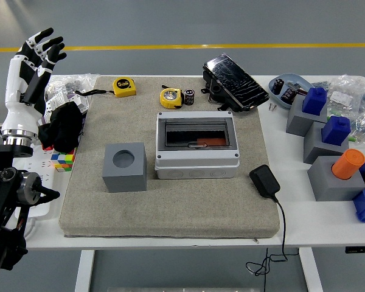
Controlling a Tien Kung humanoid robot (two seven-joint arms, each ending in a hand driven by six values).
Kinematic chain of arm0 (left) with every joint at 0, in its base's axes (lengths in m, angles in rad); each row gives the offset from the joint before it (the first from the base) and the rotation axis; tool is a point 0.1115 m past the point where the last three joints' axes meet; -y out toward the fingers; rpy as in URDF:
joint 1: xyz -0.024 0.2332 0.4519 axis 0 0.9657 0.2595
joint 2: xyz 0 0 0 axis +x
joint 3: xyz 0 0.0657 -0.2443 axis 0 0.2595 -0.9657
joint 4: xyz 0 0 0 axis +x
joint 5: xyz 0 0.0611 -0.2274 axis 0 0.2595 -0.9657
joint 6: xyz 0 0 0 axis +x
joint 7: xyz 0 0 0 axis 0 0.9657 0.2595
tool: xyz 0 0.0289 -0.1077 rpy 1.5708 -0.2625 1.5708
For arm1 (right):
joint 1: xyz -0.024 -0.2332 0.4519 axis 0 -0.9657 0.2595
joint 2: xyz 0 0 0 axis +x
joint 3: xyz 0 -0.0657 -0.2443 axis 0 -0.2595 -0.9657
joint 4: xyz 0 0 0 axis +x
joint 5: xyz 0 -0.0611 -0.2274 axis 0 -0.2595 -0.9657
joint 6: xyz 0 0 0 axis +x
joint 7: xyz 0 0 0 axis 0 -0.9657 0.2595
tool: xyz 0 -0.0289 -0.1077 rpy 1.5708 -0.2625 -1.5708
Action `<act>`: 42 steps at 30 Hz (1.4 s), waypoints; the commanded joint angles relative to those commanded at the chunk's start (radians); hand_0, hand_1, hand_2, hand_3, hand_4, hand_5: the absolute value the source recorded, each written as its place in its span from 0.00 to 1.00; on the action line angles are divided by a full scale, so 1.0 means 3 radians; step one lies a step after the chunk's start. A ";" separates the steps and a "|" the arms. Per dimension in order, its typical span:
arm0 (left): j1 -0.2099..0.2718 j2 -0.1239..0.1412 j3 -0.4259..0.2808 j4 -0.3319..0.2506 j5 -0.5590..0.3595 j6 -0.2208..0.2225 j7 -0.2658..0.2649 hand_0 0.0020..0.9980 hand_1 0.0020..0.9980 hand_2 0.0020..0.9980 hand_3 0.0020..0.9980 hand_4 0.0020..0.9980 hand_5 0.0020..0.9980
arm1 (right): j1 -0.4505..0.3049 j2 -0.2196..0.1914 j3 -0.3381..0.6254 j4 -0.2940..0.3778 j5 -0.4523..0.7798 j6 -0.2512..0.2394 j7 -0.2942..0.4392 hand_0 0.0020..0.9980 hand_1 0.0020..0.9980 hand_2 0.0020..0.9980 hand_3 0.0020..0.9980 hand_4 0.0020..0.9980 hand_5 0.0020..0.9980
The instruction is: Fetch the battery,place it into the box,close the lid of the box
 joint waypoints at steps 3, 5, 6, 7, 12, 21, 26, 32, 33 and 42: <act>0.0021 -0.0002 -0.0038 -0.0001 -0.0012 -0.0019 0.0015 0.69 0.75 0.72 0.76 1.00 0.56 | -0.0004 0.0001 0.0011 0.0000 -0.0005 -0.0001 0.0000 0.64 0.65 0.66 0.57 0.97 0.58; 0.0033 -0.0002 -0.0062 0.0002 -0.0023 -0.0042 0.0022 0.69 0.75 0.72 0.76 1.00 0.56 | -0.0008 0.0003 0.0020 0.0000 -0.0014 0.0000 -0.0002 0.64 0.65 0.66 0.57 0.97 0.58; 0.0038 -0.0002 -0.0072 0.0005 -0.0032 -0.0053 0.0023 0.69 0.75 0.72 0.76 1.00 0.56 | -0.0010 0.0005 0.0024 0.0000 -0.0017 0.0000 -0.0003 0.64 0.65 0.66 0.57 0.97 0.58; 0.0044 -0.0003 -0.0084 0.0007 -0.0048 -0.0063 0.0022 0.69 0.75 0.72 0.76 1.00 0.56 | -0.0012 0.0006 0.0027 0.0000 -0.0019 0.0000 -0.0004 0.64 0.65 0.66 0.57 0.97 0.58; 0.0073 -0.0007 -0.0128 0.0011 -0.0101 -0.0105 0.0033 0.69 0.74 0.72 0.76 1.00 0.56 | -0.0018 0.0010 0.0046 0.0000 -0.0035 0.0000 -0.0007 0.64 0.65 0.66 0.57 0.97 0.58; 0.0121 0.0003 -0.0185 -0.0073 -0.0056 -0.0152 0.0075 0.69 0.75 0.72 0.76 1.00 0.56 | -0.0005 0.0002 0.0064 0.0000 -0.0037 -0.0003 -0.0003 0.64 0.65 0.66 0.57 0.97 0.58; 0.0162 0.0016 -0.0226 -0.0151 -0.0023 -0.0169 0.0086 0.69 0.75 0.72 0.76 1.00 0.57 | 0.0014 0.0008 0.0106 0.0000 -0.0078 0.0000 -0.0017 0.64 0.65 0.66 0.57 0.97 0.58; 0.0214 0.0036 -0.0247 -0.0288 -0.0007 -0.0160 0.0086 0.69 0.74 0.72 0.76 1.00 0.57 | 0.0041 -0.0006 0.0065 0.0000 -0.0049 -0.0001 -0.0009 0.64 0.65 0.66 0.57 0.97 0.58; 0.0219 0.0037 -0.0249 -0.0304 -0.0006 -0.0160 0.0085 0.69 0.74 0.72 0.76 1.00 0.57 | 0.0044 -0.0009 0.0061 0.0000 -0.0046 -0.0001 -0.0007 0.64 0.65 0.66 0.57 0.97 0.58; 0.0233 0.0027 -0.0259 -0.0312 -0.0009 -0.0174 0.0091 0.68 0.74 0.71 0.75 1.00 0.57 | 0.0042 -0.0012 0.0100 0.0000 -0.0090 0.0001 -0.0022 0.64 0.65 0.66 0.57 0.97 0.58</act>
